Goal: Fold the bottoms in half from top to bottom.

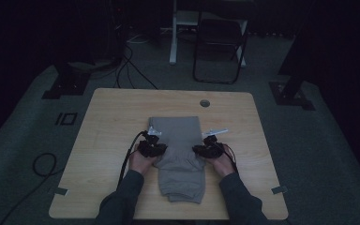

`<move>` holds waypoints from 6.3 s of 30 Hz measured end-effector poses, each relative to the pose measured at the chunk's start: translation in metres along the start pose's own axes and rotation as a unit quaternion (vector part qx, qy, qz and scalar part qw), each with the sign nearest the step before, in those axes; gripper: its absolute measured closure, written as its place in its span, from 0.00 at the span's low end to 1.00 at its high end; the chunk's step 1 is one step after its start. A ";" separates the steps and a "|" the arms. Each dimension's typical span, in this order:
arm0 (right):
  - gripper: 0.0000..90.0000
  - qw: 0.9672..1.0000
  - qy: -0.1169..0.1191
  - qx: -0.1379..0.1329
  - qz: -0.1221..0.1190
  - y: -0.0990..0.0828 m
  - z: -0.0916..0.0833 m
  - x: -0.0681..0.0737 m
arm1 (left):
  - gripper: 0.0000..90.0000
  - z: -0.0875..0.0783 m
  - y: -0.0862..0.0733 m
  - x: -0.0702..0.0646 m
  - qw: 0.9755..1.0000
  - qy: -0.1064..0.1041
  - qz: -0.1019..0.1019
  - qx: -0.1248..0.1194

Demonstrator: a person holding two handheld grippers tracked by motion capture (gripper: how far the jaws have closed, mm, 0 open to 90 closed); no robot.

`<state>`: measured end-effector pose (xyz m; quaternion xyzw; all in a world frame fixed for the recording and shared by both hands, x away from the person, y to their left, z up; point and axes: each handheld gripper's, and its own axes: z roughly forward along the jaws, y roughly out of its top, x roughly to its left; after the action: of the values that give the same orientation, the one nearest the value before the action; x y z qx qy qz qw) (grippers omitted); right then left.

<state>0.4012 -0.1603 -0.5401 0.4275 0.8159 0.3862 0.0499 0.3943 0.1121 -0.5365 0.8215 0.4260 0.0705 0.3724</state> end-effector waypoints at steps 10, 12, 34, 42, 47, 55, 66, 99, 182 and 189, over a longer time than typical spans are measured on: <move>0.81 0.997 0.081 -0.008 -0.016 -0.011 -0.016 0.011 | 0.82 -0.015 -0.020 -0.021 0.999 -0.037 0.032 -0.017; 0.80 0.996 0.087 -0.003 -0.024 -0.014 -0.017 0.015 | 0.82 -0.016 -0.024 -0.024 0.998 -0.041 0.035 -0.014; 0.63 0.982 0.152 0.037 -0.102 -0.036 -0.019 0.045 | 0.73 -0.033 -0.046 -0.043 0.996 -0.065 0.043 -0.030; 0.59 0.992 0.075 0.010 -0.096 -0.027 -0.018 0.036 | 0.71 -0.023 -0.045 -0.046 0.996 -0.050 0.065 -0.018; 0.59 0.996 -0.008 -0.013 -0.090 -0.013 -0.006 0.022 | 0.69 -0.016 -0.034 -0.028 0.998 -0.009 0.059 -0.031; 0.57 0.995 -0.064 -0.037 -0.067 0.013 0.014 0.007 | 0.70 -0.001 -0.004 -0.003 0.998 0.037 0.027 -0.051; 0.54 0.992 -0.102 -0.032 -0.063 0.018 0.032 -0.002 | 0.72 0.014 -0.003 0.015 0.998 0.045 -0.008 -0.050; 0.54 0.991 -0.092 -0.054 -0.083 -0.030 0.007 0.033 | 0.59 -0.008 0.007 0.030 0.986 0.153 -0.015 -0.066; 0.97 0.987 0.000 -0.134 -0.083 0.022 -0.067 0.003 | 0.90 -0.088 0.001 0.008 0.988 -0.016 0.005 -0.156; 0.97 0.993 0.010 -0.074 -0.096 -0.025 -0.062 0.016 | 0.90 -0.071 -0.045 -0.008 0.996 -0.040 0.008 -0.076</move>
<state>0.3490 -0.1932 -0.5100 0.3385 0.8230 0.4427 0.1100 0.3293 0.1609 -0.5146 0.7962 0.3980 0.0725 0.4498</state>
